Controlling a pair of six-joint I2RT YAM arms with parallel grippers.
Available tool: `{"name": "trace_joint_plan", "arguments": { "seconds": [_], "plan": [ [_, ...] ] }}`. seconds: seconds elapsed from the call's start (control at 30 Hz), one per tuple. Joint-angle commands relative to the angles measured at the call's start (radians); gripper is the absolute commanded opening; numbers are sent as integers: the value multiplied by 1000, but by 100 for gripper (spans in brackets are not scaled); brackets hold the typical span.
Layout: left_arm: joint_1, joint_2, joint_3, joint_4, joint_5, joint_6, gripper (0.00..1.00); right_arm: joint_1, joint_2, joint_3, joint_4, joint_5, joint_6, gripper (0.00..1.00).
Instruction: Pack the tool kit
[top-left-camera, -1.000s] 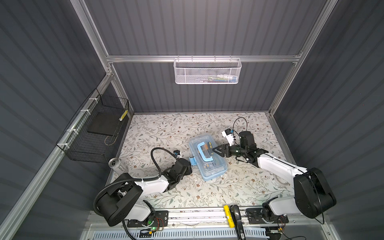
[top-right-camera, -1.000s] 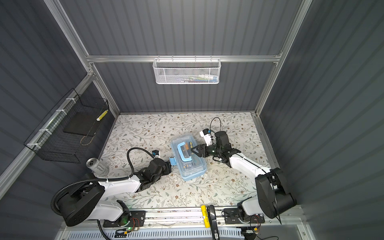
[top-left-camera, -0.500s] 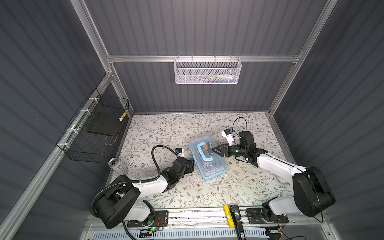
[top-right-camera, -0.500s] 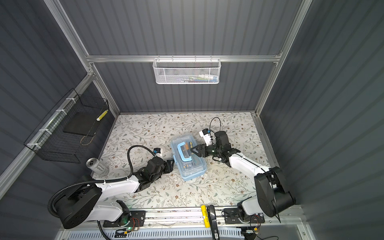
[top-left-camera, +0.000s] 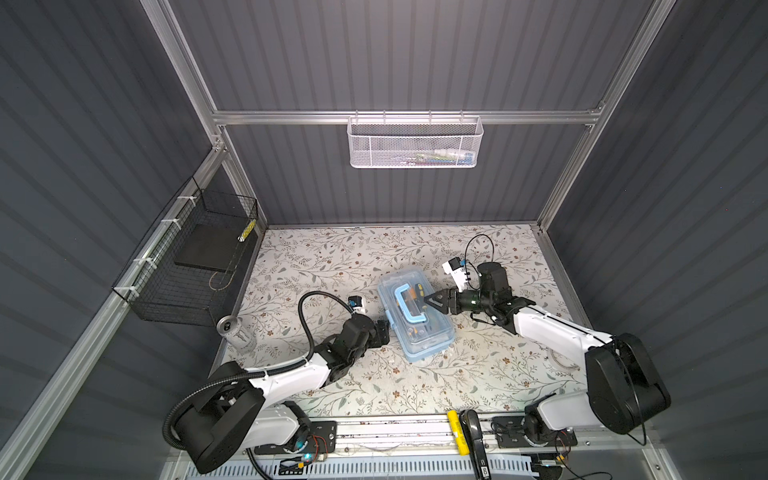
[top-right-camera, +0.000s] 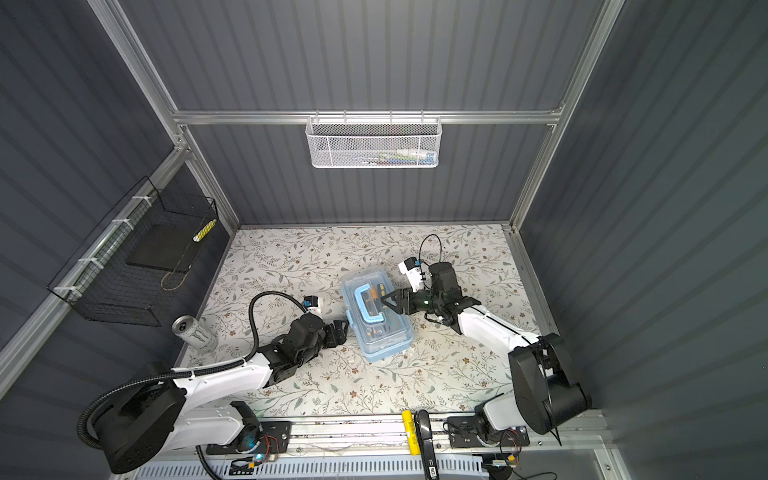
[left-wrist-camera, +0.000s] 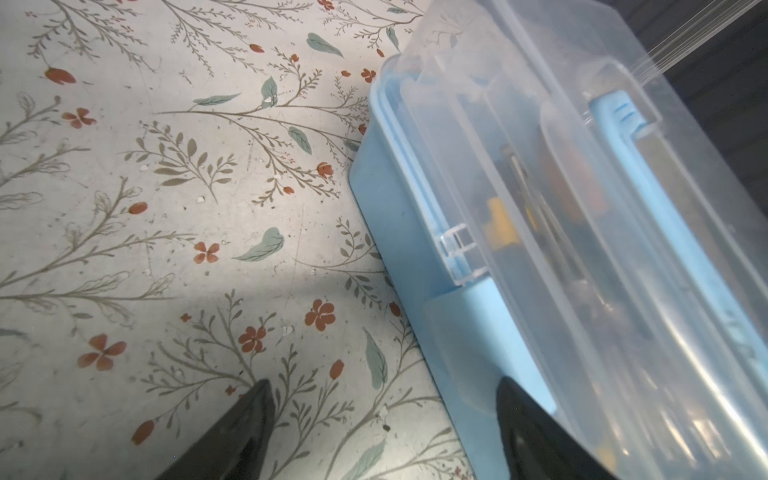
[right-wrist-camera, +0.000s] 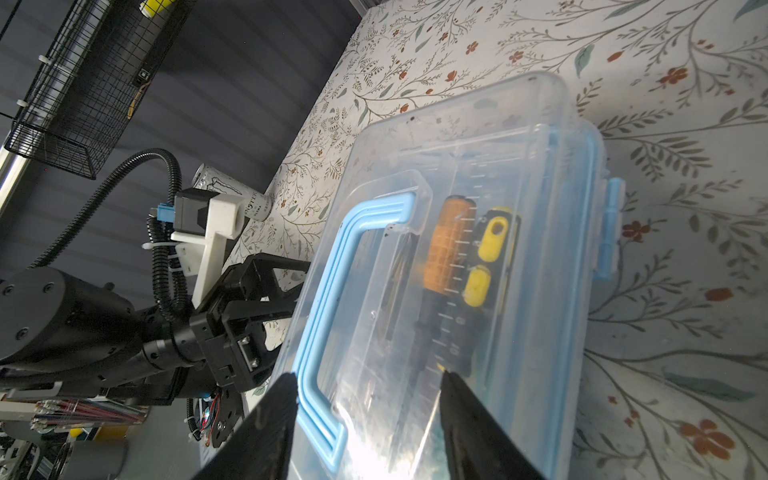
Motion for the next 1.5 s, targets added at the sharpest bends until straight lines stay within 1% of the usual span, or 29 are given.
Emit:
{"name": "trace_joint_plan", "arguments": {
  "seconds": [0.0,0.1,0.27,0.33,0.4,0.5,0.7,0.87,0.97,1.03,1.2,1.3,1.47],
  "plan": [
    [2,-23,20,-45,24,3,86,-2,25,-28,-158,41,-3,58],
    [2,-11,34,-35,19,17,87,-2,25,-29,-157,39,1,58],
    [3,37,102,-50,44,54,87,-2,23,-36,-152,40,4,58],
    [2,32,97,-29,78,61,86,-2,25,-37,-150,40,5,58],
    [2,8,81,-20,82,54,86,-3,27,-41,-143,38,7,58],
    [3,11,88,-60,64,64,85,-2,34,-40,-139,33,8,58],
    [2,94,130,-134,52,57,82,-4,42,-39,-133,29,9,58],
    [2,154,170,-273,12,41,76,-3,43,-38,-133,29,8,58],
    [2,129,144,-308,-25,1,70,-4,40,-38,-137,30,7,58],
    [2,102,122,-317,-42,-14,67,-4,35,-39,-143,33,4,58],
    [2,65,120,-385,-108,-24,63,-6,32,-39,-150,37,4,58],
    [3,75,127,-347,-131,6,63,-7,38,-35,-150,35,4,58],
    [2,192,190,-169,-108,111,67,-7,43,-30,-153,32,6,58]
  ]
}}
